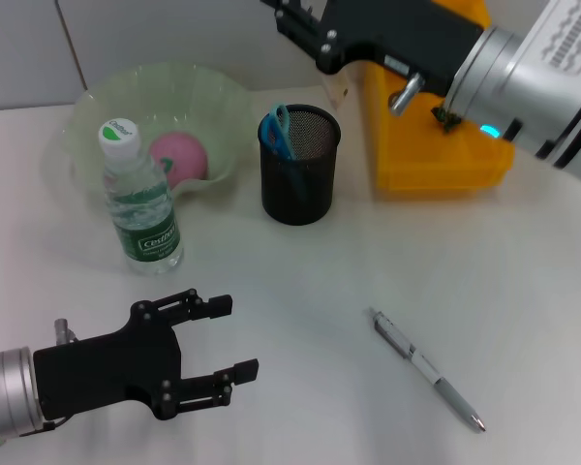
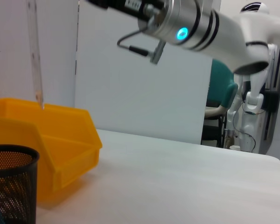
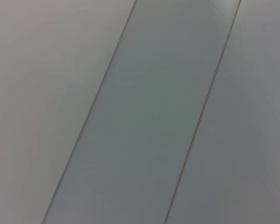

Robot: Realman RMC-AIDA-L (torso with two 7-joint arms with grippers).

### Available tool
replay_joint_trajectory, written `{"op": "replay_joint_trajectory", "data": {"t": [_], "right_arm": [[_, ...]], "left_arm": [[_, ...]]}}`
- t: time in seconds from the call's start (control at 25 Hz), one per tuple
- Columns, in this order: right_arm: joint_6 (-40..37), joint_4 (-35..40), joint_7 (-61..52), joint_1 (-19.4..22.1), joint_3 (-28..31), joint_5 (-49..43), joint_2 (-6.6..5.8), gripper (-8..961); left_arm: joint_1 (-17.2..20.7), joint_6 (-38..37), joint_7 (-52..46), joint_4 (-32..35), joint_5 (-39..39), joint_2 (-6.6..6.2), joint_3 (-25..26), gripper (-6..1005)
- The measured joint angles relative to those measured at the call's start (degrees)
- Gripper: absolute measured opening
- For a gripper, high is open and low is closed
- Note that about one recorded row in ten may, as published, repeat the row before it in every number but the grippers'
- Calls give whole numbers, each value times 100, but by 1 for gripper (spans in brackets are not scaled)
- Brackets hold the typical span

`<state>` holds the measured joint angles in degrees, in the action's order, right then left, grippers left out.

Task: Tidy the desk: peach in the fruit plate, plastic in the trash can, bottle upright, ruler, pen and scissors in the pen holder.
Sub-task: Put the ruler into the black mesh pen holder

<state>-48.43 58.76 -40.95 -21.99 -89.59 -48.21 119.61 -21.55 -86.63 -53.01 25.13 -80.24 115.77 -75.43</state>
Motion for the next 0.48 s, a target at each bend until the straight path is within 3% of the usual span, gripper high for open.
{"op": "replay_joint_trajectory", "data": {"t": [0.16,0.32,0.48], "right_arm": [[-465,-880,932,-214,-184,1071,4,418],[-1443,-2224,1547,-692,-177,2058,10,421],[-1613,-2624,1665,-818,-171,2284,10,424]], "left_arm": [[-14,-12,-38,0,0,-9,-4,783],[-15,-12,-49,0,0,-11,-29,782],[4,-12,-51,0,0,-5,-40,781]]}}
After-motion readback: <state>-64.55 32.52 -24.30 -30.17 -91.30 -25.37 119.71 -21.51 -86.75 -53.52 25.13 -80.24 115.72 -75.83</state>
